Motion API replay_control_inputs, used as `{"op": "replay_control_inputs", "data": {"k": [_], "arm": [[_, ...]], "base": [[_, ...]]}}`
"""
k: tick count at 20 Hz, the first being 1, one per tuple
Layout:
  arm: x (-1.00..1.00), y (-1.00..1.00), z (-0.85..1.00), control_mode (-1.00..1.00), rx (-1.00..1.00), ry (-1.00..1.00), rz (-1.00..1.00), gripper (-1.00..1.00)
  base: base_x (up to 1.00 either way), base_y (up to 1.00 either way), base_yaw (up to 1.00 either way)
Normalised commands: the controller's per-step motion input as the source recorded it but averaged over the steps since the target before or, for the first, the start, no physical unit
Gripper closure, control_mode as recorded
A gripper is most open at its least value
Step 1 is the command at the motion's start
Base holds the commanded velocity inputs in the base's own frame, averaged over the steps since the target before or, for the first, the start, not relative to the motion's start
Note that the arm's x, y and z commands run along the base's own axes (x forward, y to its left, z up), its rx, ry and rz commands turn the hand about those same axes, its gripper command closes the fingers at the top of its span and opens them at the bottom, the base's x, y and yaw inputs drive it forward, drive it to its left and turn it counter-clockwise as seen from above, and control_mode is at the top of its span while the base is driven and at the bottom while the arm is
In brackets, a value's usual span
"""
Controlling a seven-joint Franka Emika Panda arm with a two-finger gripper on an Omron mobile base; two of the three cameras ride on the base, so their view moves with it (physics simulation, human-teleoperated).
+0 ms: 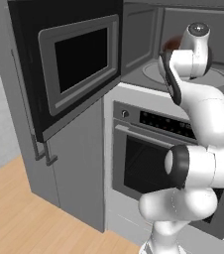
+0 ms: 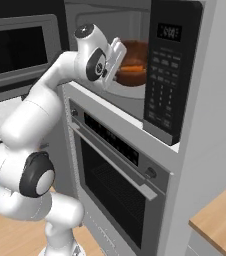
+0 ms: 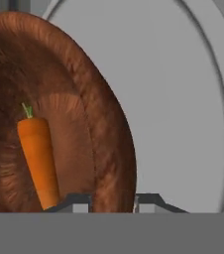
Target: Pick the carrot from the sink and place it in the bowl. Then pick the bowl and place it in the microwave. Then close the microwave door and press the start button.
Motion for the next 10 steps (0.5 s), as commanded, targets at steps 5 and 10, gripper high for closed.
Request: {"op": "replay_control_inputs", "data": {"k": [5,10], "arm": [[0.00,0.06,0.00,-1.00,0.00,-0.32,0.02,-1.00],[-0.07,0.17,0.00,-1.00,0.00,-0.43,0.07,-1.00]], "base": [[0.00,0.00,0.00],[0.00,0.00,0.00]]}}
